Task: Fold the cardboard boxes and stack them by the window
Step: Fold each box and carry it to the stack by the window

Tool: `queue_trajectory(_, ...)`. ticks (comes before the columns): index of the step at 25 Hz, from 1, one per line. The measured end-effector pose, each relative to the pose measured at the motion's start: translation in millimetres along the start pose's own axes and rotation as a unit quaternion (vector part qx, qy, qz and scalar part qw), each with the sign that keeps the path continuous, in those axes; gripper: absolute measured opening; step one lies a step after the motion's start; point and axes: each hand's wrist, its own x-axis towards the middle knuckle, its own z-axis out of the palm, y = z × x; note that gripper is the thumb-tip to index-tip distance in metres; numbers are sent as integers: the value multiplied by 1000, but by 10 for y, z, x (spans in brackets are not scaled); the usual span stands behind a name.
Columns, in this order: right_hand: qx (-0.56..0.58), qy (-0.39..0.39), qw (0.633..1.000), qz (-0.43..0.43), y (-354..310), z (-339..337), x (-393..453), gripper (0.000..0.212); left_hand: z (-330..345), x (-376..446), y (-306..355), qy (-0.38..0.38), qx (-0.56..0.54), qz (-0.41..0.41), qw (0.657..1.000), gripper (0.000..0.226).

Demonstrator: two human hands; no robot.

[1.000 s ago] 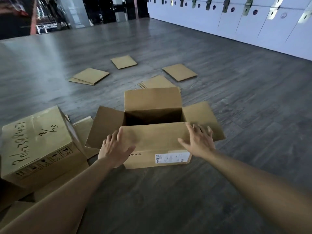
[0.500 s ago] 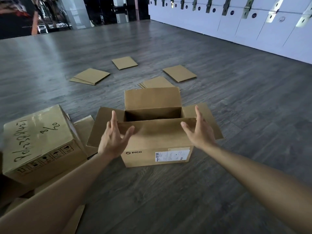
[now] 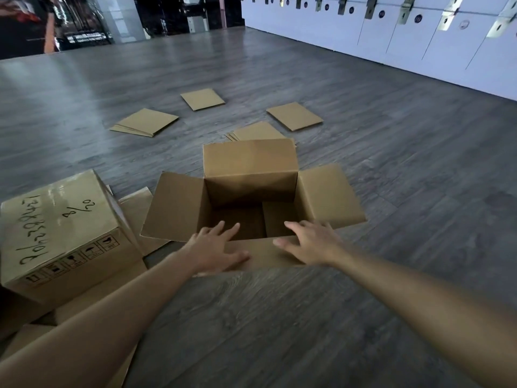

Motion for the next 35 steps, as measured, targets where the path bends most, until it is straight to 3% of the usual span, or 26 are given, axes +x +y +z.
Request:
queue_trajectory(5, -118, 58, 991, -32, -7, 563, -28, 100, 496, 85, 98, 48, 65, -5, 997, 101)
queue_trajectory(10, -85, 94, 991, -29, 31, 636, 36, 99, 416, 176, -2, 107, 71, -18, 992, 94)
queue_trajectory(15, -47, 123, 991, -39, 119, 507, 111, 103, 238, 94, -366, 276, 82, -202, 936, 87)
queue_trajectory(21, -47, 134, 990, -26, 129, 343, 191, 106, 164, -5, -797, 279, -118, -306, 903, 97)
queue_trajectory(23, -59, 132, 989, -24, 118, 340, 178, 105, 149, 1, -810, 280, -160, -312, 894, 93)
queue_trajectory(25, -69, 131, 989, -25, 109, 349, 164, 104, 58, 10, -769, 331, -191, -302, 874, 86)
queue_trajectory(29, -69, 131, 989, -26, 104, 335, 159, 104, -187, 42, -492, 475, -245, -179, 826, 65)
queue_trajectory(31, -71, 129, 989, -22, 97, 311, 169, 103, -187, 59, -275, 453, -241, -96, 853, 67)
queue_trajectory(35, -84, 139, 987, -16, 95, 287, 166, 100, 59, 184, 6, 256, -127, -5, 958, 97)
